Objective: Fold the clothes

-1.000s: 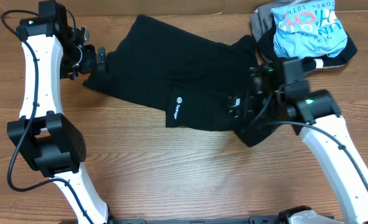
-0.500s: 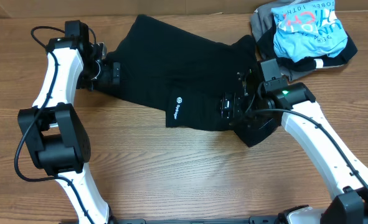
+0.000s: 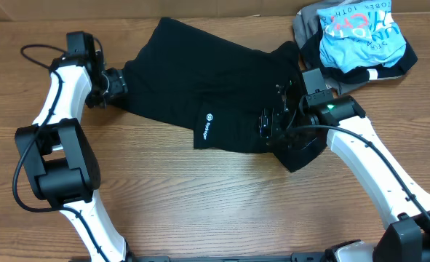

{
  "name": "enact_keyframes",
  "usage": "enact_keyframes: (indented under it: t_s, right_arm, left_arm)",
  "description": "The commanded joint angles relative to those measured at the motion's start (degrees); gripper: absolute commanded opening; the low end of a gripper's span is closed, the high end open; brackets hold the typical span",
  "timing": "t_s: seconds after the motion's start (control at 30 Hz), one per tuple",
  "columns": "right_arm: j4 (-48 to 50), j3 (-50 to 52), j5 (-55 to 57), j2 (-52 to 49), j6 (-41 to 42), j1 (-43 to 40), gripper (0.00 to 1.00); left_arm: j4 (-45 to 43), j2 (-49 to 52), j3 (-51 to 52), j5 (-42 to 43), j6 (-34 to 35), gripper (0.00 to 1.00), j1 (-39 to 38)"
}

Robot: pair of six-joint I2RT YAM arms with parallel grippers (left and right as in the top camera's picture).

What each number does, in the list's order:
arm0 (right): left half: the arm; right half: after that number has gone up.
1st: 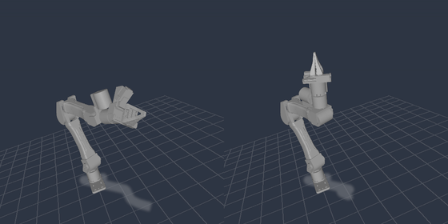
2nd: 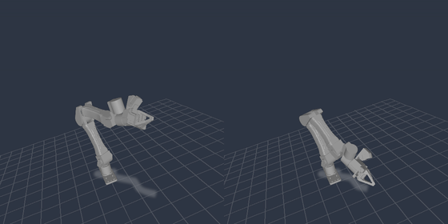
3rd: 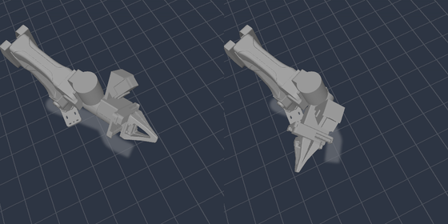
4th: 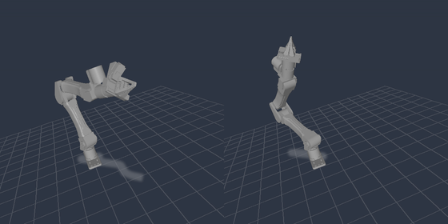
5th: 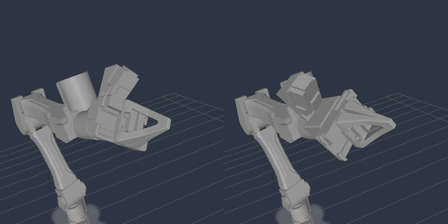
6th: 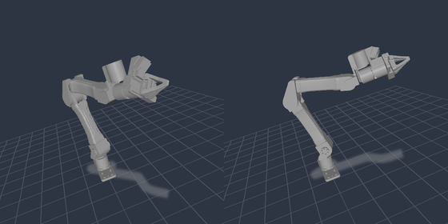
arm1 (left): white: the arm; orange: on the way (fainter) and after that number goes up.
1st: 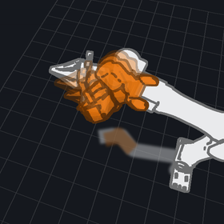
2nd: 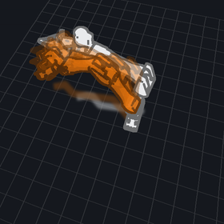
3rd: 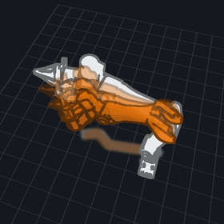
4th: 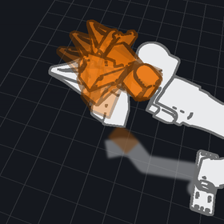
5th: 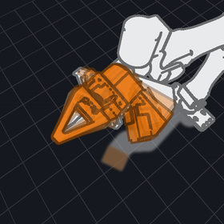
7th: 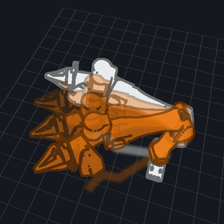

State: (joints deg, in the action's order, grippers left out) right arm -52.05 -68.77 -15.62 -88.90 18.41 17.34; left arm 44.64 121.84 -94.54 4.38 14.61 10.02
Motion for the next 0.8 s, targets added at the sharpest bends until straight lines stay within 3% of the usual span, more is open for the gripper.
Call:
enact_keyframes:
  t_s: [0.0, 0.23, 0.6, 0.7, 0.77]
  right_arm:
    - [0.44, 0.26, 0.57, -0.28, 0.07, 0.35, 0.79]
    - [1.31, 0.26, 0.55, -0.46, 0.07, 0.35, 0.78]
    - [6.19, 0.26, 1.75, -0.76, 0.09, 3.63, 0.73]
    - [8.68, 0.26, 4.96, -1.31, 0.81, 5.77, 0.72]
    - [11.02, 0.26, 6.45, -2.34, 1.16, 7.54, 0.71]
  left_arm:
    - [-2.27, -1.2, 2.71, -1.01, 3.67, 0.72, 1.4]
    - [-7.5, -1.2, 5.86, -1.4, 3.65, 0.68, 2.19]
    - [-13.88, -1.18, 9.29, -1.55, 3.65, 0.52, 2.19]
    - [-15.21, -1.18, 10.34, -1.86, 3.65, 0.41, 2.19]
    - [-16.28, -1.18, 11.13, -1.86, 3.65, 0.4, 2.16]
